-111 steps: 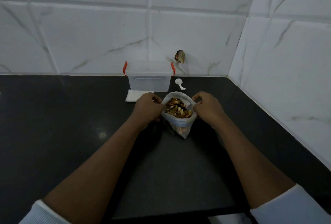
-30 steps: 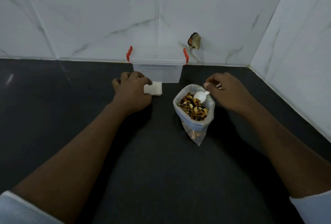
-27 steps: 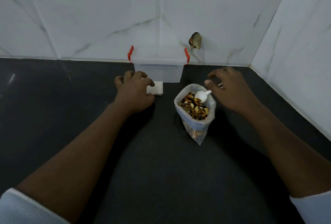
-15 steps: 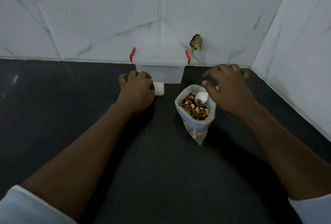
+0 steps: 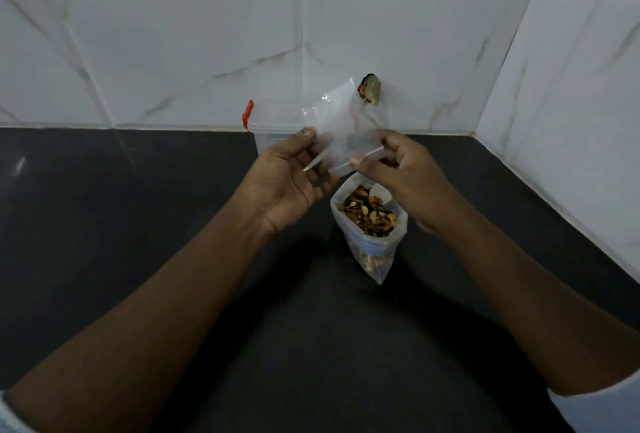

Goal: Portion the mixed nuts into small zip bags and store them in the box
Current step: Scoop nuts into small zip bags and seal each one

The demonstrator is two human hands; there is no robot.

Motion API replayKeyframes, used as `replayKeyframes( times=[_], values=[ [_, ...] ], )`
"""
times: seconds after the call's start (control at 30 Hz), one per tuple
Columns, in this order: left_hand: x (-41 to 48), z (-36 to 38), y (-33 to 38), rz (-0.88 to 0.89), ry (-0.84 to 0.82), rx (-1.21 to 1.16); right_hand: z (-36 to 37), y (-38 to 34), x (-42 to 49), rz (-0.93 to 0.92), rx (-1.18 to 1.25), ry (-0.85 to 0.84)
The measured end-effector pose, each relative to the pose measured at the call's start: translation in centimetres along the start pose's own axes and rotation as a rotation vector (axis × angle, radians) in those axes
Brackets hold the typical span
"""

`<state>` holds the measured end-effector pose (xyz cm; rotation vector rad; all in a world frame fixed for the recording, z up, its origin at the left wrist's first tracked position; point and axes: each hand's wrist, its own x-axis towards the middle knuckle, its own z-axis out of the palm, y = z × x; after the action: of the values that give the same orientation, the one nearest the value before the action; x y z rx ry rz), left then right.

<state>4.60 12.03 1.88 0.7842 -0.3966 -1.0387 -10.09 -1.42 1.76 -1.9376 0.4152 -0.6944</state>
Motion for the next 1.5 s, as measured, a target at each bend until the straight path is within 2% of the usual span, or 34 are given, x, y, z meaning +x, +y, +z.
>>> replayKeyframes(
  times=[0.1,0.2,0.3,0.37,0.43,0.53,0.6,0.67,0.87,1.13,1.23,1.3,1.37,1.5],
  values=[
    [0.4,-0.1,-0.5,-0.036,0.040,-0.007,0.1,0.3,0.1,0.024,0.153,0.027],
    [0.4,-0.4,-0.7,-0.028,0.060,0.024,0.0,0.4,0.1,0.011,0.185,0.079],
    [0.0,-0.7,-0.2,-0.008,-0.059,-0.033,-0.2,0.4,0.1,-0.011,0.118,0.054],
    [-0.2,-0.5,0.0,0.034,-0.084,0.108,-0.3,0.2,-0.1,-0.003,0.089,0.002],
    [-0.1,-0.2,-0.1,0.117,-0.013,0.299,-0.1,0.0,-0.2,0.018,0.081,-0.005],
    [-0.1,0.0,-0.6,0.192,0.081,0.365,0.2,-0.1,-0.1,0.071,0.269,0.046],
    [-0.1,-0.1,-0.7,0.210,0.109,0.331,0.2,0.0,0.0,0.124,0.467,0.016],
    [0.1,-0.2,-0.6,0.223,0.125,0.290,0.2,0.1,0.0,0.157,0.519,-0.026],
    [0.3,-0.5,-1.0,0.235,0.170,0.301,0.4,0.6,0.0,0.135,0.306,0.065],
    [0.4,-0.6,-1.1,0.279,0.240,0.344,0.2,0.3,-0.1,0.040,0.109,0.096],
    [0.3,-0.6,-1.6,0.414,0.289,0.544,0.1,0.3,-0.3,0.004,-0.007,0.106],
    [-0.1,-0.5,-1.8,0.646,0.307,0.863,0.1,0.1,-0.4,-0.051,-0.108,0.111],
    [-0.6,0.0,-1.8,0.835,0.229,1.057,0.2,-0.1,-0.6,-0.124,-0.197,0.142],
    [-1.0,1.0,-2.5,0.757,0.059,0.987,0.9,-0.3,-0.9,-0.302,-0.389,0.208]
  ],
)
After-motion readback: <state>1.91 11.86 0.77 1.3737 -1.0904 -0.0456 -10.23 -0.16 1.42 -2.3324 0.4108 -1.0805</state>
